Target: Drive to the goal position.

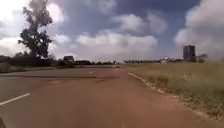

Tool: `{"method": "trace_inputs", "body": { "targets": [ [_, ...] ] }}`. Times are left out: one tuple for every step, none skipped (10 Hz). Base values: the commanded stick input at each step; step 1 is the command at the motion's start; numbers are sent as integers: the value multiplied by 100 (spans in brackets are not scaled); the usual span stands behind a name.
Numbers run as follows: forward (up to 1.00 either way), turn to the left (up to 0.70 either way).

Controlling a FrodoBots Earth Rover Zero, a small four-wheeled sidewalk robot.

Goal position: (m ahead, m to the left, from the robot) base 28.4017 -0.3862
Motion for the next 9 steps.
{"method": "trace_inputs", "body": {
  "targets": [
    [100, 0],
    [100, 0],
    [100, 0],
    [100, 0],
    [100, 0],
    [100, 0],
    [100, 0],
    [100, 0],
    [100, 0]
  ]
}}
